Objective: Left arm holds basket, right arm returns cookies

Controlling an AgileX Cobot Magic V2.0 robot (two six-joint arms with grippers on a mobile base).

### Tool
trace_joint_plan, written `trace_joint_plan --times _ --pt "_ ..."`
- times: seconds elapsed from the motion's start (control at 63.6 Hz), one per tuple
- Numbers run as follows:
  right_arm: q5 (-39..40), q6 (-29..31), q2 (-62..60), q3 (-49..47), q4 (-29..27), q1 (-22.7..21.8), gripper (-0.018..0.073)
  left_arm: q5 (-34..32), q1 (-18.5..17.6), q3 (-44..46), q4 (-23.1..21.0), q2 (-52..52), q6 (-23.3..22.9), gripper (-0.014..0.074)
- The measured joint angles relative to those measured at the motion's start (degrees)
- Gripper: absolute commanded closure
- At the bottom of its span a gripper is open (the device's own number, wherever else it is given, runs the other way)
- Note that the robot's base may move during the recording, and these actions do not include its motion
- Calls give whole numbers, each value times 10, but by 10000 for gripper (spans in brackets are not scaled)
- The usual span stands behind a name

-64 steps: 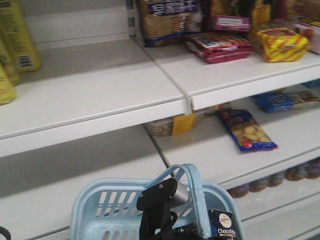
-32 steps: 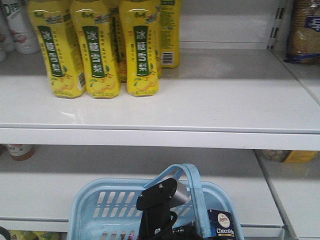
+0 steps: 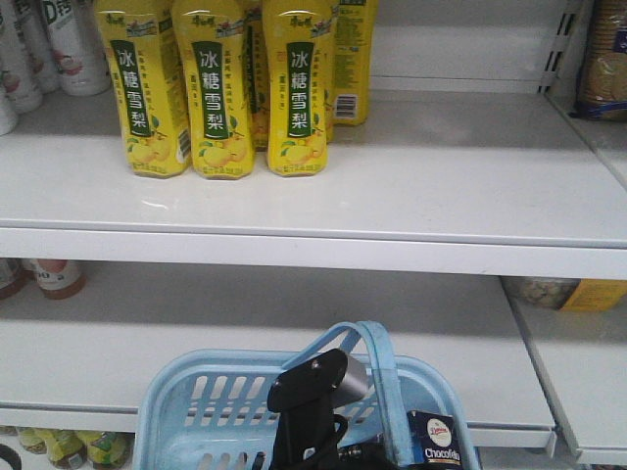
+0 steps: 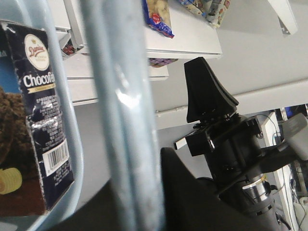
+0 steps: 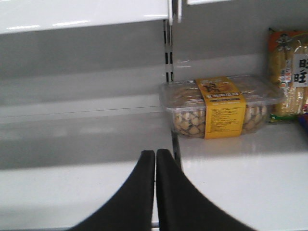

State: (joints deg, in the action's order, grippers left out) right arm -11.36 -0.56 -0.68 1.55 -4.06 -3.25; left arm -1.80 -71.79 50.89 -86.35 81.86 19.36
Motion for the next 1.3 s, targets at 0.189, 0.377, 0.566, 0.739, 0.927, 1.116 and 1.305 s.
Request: trace_joint_plan --times 0.189,0.377,0.566,0.739,0.927,1.116,1.305 --pt "0 0 0 0 0 0 570 3 0 0 0 0 0 603" --pt "0 0 0 0 0 0 570 3 0 0 0 0 0 603" --pt "0 0 0 0 0 0 570 4 0 0 0 0 0 603" --pt "0 0 0 0 0 0 570 3 0 0 0 0 0 603" --pt "0 0 0 0 0 0 570 3 0 0 0 0 0 603" --pt "0 0 0 0 0 0 570 3 0 0 0 0 0 603" --pt "0 0 0 0 0 2 570 3 0 0 0 0 0 603"
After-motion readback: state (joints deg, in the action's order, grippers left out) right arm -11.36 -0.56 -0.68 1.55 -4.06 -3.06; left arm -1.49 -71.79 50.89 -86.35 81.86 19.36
